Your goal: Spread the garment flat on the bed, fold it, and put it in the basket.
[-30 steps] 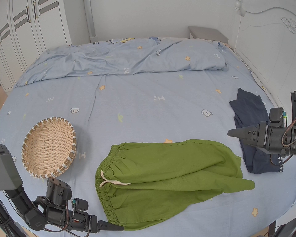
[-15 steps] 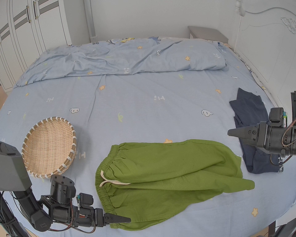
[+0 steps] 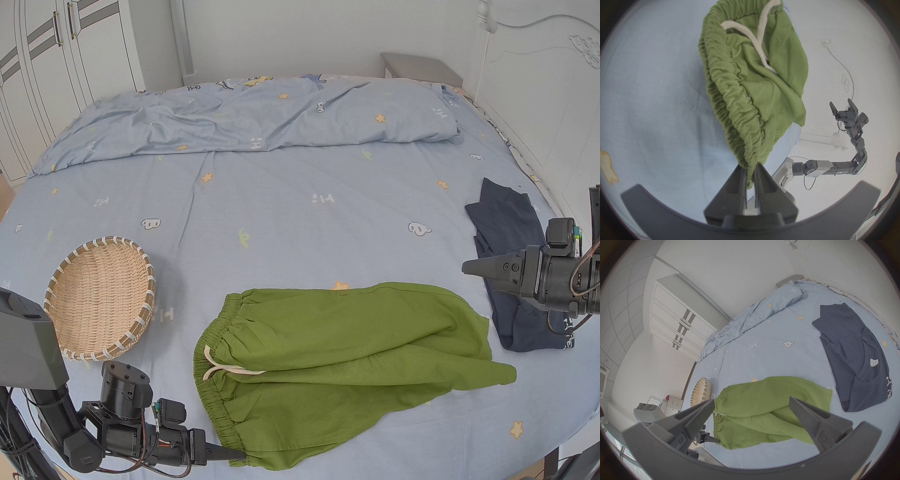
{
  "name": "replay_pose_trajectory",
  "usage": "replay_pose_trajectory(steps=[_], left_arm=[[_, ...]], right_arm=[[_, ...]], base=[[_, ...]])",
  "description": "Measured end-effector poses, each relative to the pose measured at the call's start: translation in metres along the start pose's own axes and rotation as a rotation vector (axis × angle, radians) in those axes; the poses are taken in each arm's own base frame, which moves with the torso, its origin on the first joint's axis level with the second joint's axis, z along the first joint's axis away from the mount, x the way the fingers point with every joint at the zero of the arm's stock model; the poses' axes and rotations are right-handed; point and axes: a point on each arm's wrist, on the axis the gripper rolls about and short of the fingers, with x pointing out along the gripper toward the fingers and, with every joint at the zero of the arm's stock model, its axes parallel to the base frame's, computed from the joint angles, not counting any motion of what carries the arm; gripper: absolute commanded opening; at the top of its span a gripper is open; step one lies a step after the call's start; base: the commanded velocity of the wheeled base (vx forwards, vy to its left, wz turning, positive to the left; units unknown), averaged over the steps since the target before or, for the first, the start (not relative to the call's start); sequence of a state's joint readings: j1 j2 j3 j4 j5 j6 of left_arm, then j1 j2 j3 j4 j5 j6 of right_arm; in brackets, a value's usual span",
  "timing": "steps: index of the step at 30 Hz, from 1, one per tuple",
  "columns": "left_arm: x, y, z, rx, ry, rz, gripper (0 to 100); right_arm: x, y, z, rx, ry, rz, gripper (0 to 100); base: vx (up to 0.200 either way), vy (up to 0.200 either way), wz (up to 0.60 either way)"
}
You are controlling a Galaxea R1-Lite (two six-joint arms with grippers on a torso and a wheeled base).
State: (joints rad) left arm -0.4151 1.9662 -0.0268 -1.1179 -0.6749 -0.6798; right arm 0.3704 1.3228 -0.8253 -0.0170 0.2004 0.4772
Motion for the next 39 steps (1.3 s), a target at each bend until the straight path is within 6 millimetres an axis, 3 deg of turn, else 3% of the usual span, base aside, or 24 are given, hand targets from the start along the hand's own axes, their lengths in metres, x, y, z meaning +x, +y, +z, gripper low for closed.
replay_pose_trajectory(steps=[7, 15, 25, 39], left_arm=[[-0.012, 0.007, 0.003, -0.05, -0.044, 0.029, 0], [-0.042, 0.024, 0.003, -0.13, -0.118, 0.113, 0], [-0.069, 0.028, -0.005, -0.096, -0.179, 0.165, 0], [-0.076, 0.024, -0.004, -0.063, -0.217, 0.157, 0]], right_arm=[[0.0, 0.0, -0.001, -0.003, 0.007, 0.002, 100], [-0.001, -0.005, -0.014, -0.022, 0.048, -0.01, 100], [-0.017, -0.033, -0.07, 0.001, 0.17, -0.084, 100], [-0.038, -0.076, -0.146, 0.08, 0.335, -0.222, 100]], base=[[0.0, 0.0, 0.0], [0.0, 0.0, 0.0], [0.0, 0.0, 0.0], [0.0, 0.0, 0.0]])
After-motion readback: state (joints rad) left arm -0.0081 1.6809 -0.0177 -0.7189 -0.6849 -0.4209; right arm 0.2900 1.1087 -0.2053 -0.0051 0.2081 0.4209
